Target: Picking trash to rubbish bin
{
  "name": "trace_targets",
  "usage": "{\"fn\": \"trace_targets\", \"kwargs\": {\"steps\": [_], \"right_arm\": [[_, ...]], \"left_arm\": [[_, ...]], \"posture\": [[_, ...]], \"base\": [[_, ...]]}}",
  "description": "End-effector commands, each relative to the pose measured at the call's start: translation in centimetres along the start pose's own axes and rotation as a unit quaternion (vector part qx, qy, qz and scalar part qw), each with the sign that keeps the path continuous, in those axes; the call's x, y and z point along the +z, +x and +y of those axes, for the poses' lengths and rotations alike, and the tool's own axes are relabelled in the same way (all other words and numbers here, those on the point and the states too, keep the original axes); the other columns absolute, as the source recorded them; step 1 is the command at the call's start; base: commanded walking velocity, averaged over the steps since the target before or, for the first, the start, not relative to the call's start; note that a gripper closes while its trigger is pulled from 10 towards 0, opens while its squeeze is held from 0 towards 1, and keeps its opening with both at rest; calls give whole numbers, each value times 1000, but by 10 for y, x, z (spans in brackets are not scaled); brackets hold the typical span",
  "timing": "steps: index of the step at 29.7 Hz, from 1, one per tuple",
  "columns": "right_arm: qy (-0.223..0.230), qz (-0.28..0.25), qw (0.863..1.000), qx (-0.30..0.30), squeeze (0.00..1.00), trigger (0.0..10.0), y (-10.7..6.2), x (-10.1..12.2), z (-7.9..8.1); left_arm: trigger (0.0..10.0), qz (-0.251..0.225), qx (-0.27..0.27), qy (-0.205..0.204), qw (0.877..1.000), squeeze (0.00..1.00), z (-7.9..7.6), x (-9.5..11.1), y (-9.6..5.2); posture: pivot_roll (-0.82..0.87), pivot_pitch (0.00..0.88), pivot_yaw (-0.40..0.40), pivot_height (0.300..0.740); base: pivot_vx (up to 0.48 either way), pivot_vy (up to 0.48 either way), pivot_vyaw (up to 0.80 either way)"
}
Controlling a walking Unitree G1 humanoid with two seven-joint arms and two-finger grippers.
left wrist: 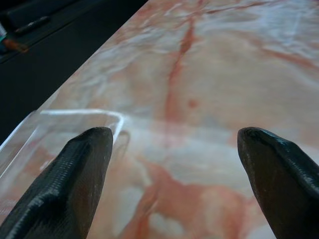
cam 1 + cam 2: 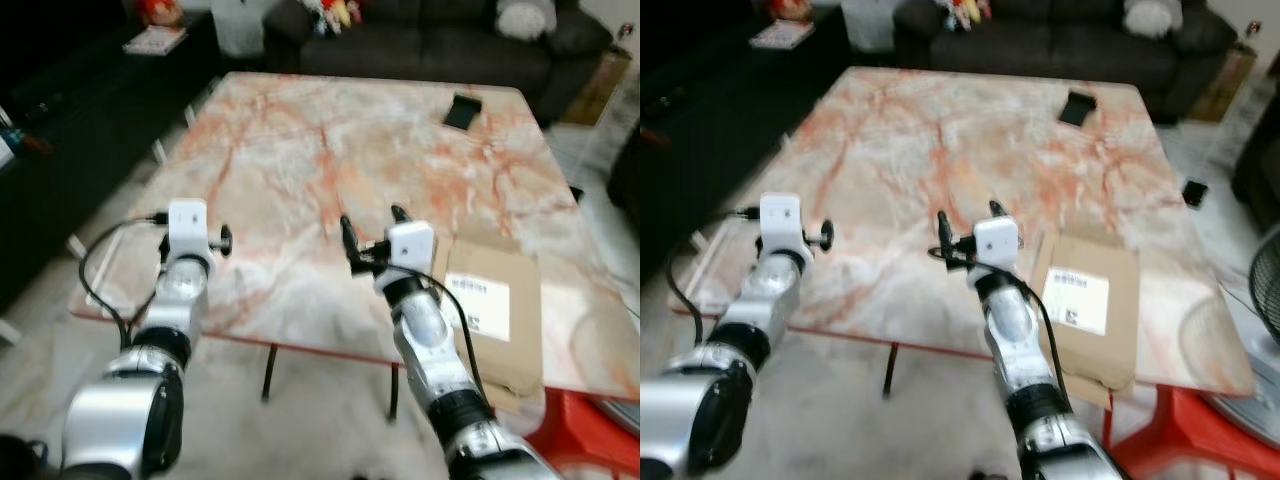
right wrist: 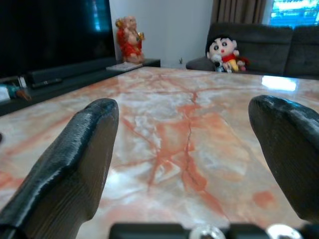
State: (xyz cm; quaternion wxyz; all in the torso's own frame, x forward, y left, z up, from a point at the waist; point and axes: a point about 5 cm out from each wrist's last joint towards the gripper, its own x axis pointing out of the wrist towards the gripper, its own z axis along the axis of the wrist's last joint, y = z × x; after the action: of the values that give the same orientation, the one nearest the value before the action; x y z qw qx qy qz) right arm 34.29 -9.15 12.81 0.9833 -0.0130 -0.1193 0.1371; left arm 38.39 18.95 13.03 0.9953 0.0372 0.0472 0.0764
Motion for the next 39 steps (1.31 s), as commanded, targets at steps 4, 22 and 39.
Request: {"fn": "trace_targets", "kwargs": {"steps": [4,22,39], "right_arm": [[3,-3,1000,6,0,10000,2,3,3],[4,-2,1000,8,0,10000,1,4,5],[5,-1,1000,9,0,10000,0,4,5]], "left_arm": [[10000,-11,21,3,1000,0,9,3,0],[10000,-11,-22,20,1000,0,-7,8,2],[10000,24,28,11,999,0,18,-1,2]], "posture": [[-105,82,-16,740],[-109,84,-15,740],[-109,91,-17,740]], "base": [[0,189,0],[0,0,0],[0,0,0]]}}
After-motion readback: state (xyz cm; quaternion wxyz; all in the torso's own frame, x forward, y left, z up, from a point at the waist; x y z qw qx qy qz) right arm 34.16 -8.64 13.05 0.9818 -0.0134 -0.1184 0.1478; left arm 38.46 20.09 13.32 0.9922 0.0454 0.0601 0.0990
